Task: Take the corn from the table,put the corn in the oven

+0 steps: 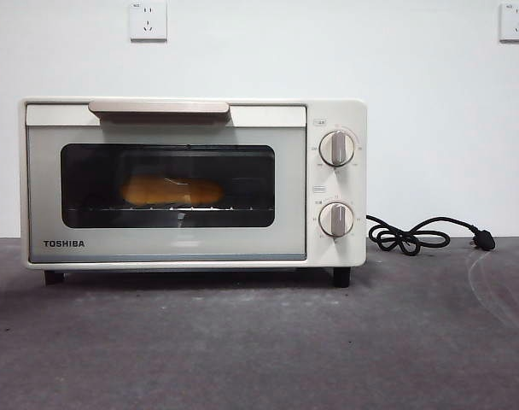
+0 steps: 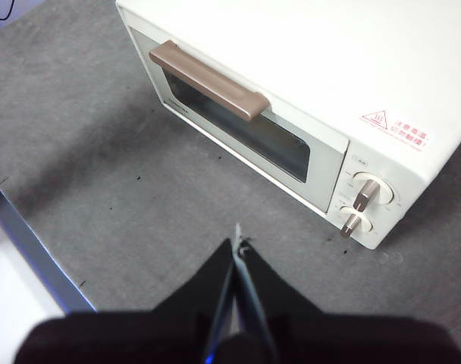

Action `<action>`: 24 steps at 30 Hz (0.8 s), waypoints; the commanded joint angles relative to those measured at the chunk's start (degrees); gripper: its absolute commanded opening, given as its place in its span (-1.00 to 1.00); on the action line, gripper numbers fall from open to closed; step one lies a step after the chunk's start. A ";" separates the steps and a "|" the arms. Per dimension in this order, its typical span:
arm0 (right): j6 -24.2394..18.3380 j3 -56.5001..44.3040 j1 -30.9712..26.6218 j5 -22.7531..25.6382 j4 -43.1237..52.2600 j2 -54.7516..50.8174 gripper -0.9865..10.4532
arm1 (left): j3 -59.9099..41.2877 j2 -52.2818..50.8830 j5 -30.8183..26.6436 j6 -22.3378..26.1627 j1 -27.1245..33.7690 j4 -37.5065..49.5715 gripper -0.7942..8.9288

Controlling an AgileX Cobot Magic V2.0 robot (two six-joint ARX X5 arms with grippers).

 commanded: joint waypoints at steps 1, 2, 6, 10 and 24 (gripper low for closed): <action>0.46 0.09 0.04 0.24 0.39 0.17 -0.85 | -8.04 -3.19 -0.11 0.48 -1.77 6.14 -0.85; 0.46 0.09 0.04 0.26 0.42 0.17 -0.85 | -11.08 -4.70 -0.20 0.59 -2.43 8.61 -0.85; 0.46 0.09 0.04 0.26 0.39 0.17 -0.85 | -20.85 -10.27 -5.81 2.86 -4.44 15.96 -0.85; 0.46 0.09 0.04 0.26 0.39 0.17 -0.85 | -29.64 -17.11 -15.54 3.30 -5.66 18.16 -0.85; 0.46 0.09 0.04 0.87 0.39 0.17 -0.85 | -42.34 -24.00 -25.14 6.51 -5.99 16.04 -0.85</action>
